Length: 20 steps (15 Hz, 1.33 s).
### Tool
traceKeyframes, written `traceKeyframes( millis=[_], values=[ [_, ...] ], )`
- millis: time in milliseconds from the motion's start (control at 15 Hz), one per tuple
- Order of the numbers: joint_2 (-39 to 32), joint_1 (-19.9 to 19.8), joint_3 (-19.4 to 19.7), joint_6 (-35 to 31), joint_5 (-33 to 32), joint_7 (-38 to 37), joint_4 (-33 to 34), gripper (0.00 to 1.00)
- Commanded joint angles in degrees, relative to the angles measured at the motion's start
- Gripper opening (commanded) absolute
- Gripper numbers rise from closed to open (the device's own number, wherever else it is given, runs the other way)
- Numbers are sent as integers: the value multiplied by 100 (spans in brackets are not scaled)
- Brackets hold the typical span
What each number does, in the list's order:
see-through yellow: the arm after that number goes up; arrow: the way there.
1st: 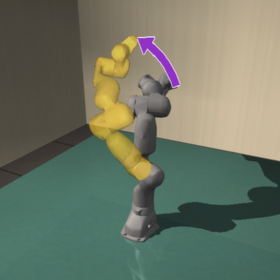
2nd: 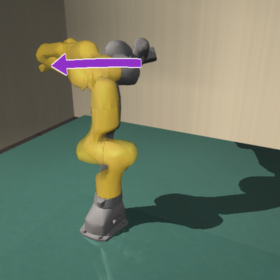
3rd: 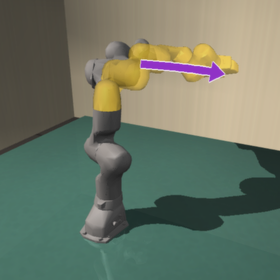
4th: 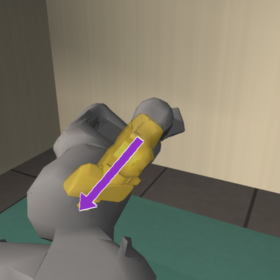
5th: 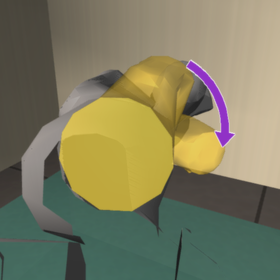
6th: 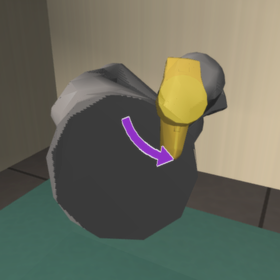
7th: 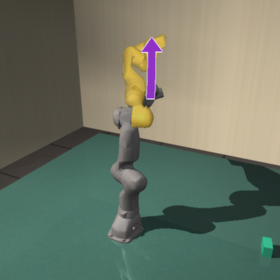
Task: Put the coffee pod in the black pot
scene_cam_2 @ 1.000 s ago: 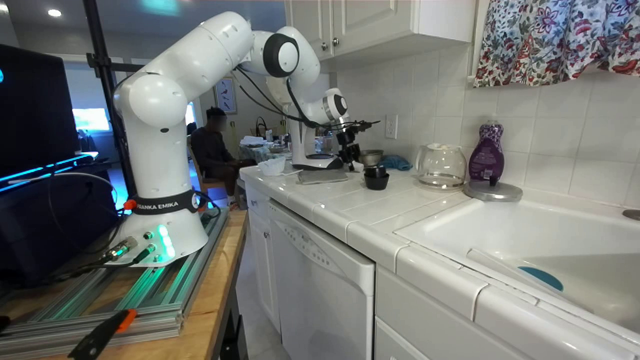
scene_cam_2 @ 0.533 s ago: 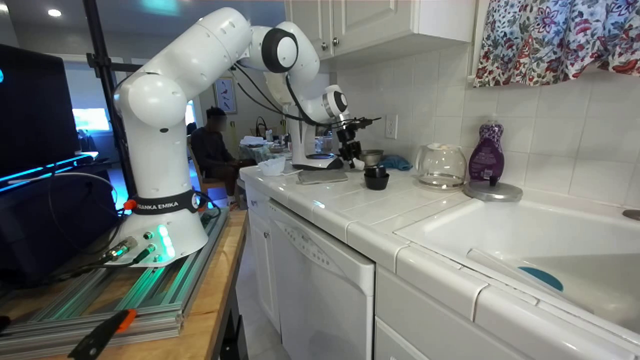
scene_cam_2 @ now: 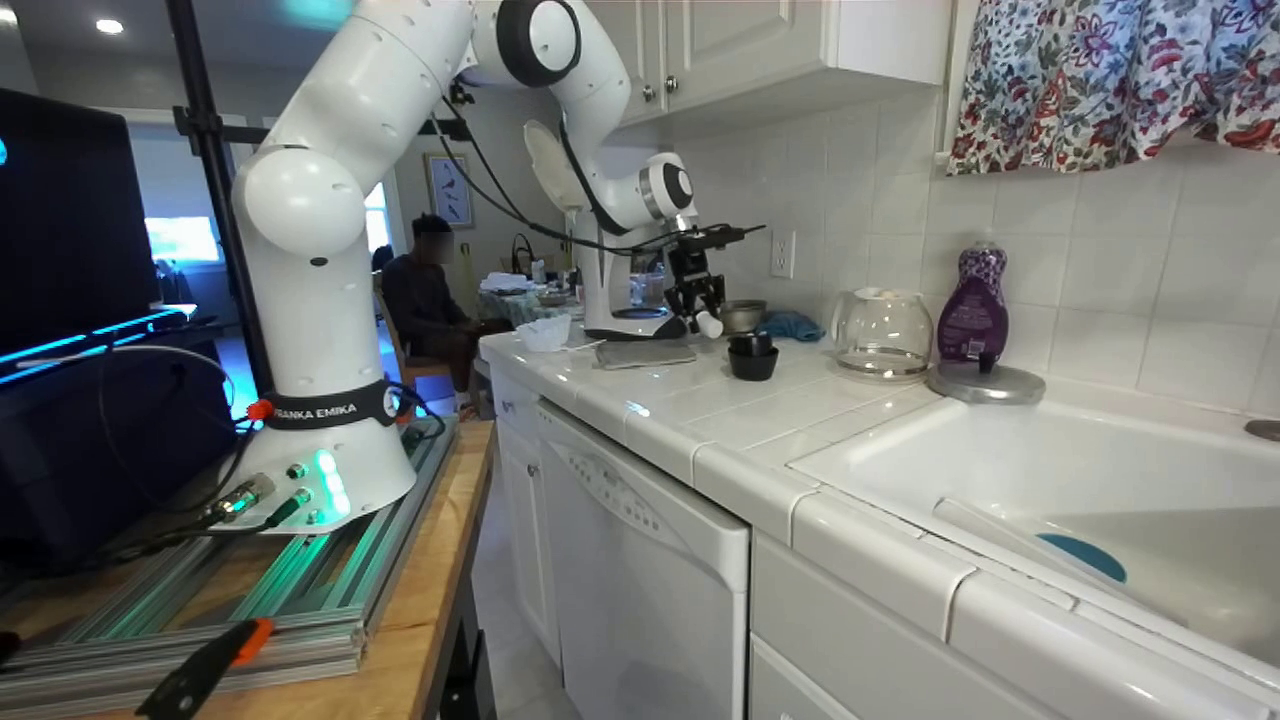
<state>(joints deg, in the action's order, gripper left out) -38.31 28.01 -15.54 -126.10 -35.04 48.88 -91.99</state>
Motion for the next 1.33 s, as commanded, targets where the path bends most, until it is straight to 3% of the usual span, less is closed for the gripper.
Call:
traceKeyframes(
  millis=[0,400,533,600,867,933,1267],
  values=[
    [950,-268,-69,-493,295,-1063,-1370,29],
    [2052,-462,-9,-1911,-7,-2794,-3034,29],
    [2134,-586,-94,-2408,-145,-2423,-3231,29],
    [1812,-498,-84,-1974,-21,-2499,-2771,54],
    [2007,-559,-98,-2262,-36,-2460,-3078,54],
    [2033,-517,14,-2346,-153,-2793,-3080,29],
    [2437,-547,486,-2998,-439,-4461,-3579,29]
  ],
)
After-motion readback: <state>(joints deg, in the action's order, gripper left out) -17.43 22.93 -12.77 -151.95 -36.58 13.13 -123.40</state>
